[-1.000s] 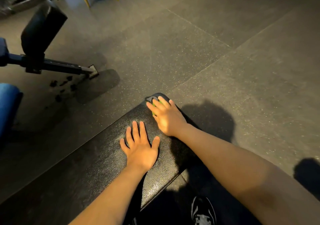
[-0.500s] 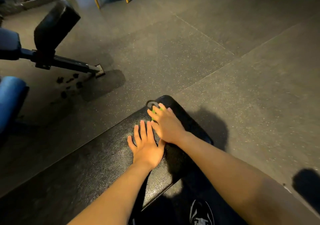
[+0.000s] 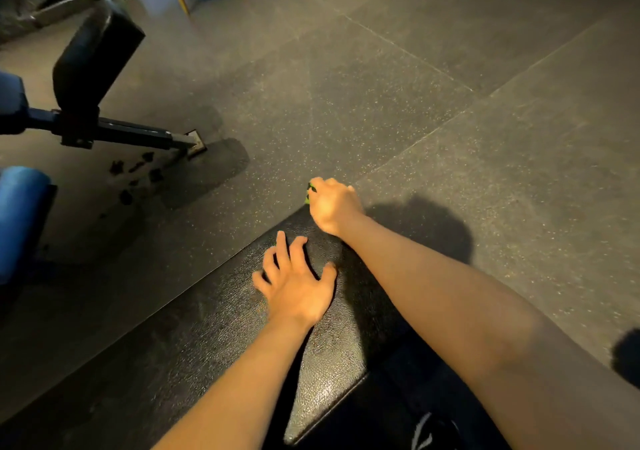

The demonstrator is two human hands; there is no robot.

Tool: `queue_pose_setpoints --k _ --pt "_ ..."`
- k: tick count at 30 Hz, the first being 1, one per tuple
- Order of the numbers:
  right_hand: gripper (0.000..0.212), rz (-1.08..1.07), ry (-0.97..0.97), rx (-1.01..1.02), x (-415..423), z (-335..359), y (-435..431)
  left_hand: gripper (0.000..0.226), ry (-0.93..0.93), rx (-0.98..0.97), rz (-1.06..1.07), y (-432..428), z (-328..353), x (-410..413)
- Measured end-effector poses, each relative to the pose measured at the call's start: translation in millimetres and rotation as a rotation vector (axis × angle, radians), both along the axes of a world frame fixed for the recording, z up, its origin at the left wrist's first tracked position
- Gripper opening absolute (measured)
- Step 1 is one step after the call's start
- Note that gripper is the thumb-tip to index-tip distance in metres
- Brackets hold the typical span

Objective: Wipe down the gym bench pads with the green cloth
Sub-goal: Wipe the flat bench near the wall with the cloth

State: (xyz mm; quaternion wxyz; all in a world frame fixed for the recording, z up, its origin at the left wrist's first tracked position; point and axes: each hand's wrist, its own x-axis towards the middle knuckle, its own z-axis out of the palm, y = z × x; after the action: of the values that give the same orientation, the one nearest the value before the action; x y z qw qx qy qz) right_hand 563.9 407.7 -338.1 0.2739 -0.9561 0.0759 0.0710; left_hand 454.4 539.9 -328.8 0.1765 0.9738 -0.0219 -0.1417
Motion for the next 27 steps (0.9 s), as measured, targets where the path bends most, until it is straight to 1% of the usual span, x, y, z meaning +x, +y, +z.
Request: queue_pose_setpoints --k 3,6,10,13,15,17,19,22,27 --pt "0.029 -0.102 0.015 0.129 -1.1 -2.0 -12.4 0.066 -0.056 -0.014 -0.054 -27.1 -1.4 29.6" --pt "0.030 -0.146 0.024 0.167 -14.5 6.8 -10.5 0.070 0.005 -0.031 -0.072 -40.5 -3.5 33.0" --pt "0.028 -0.381 0.106 0.230 -26.3 19.9 -25.0 0.073 0.044 0.056 -0.170 -34.0 2.9 26.7" --pt "0.028 -0.544 0.209 0.314 -51.3 18.9 -44.9 0.077 0.116 0.093 -0.236 -50.9 14.1 21.6" --pt "0.028 -0.590 0.278 0.345 -71.7 17.9 -48.7 0.077 0.172 0.097 -0.226 -62.7 18.4 15.8" --pt "0.026 -0.661 0.346 0.384 -94.5 21.0 -59.5 0.076 0.261 0.128 -0.289 -79.5 27.2 10.8" --pt "0.023 -0.732 0.413 0.419 -123.0 22.9 -71.7 0.080 0.320 0.158 -0.356 -88.9 34.2 1.9" --pt "0.020 -0.807 0.480 0.434 -161.0 22.6 -81.8 0.087 0.365 0.158 -0.349 -92.2 39.9 -0.1" --pt "0.024 -0.860 0.570 0.426 -167.8 24.4 -85.6 0.088 0.416 0.183 -0.399 -90.2 48.6 2.7"
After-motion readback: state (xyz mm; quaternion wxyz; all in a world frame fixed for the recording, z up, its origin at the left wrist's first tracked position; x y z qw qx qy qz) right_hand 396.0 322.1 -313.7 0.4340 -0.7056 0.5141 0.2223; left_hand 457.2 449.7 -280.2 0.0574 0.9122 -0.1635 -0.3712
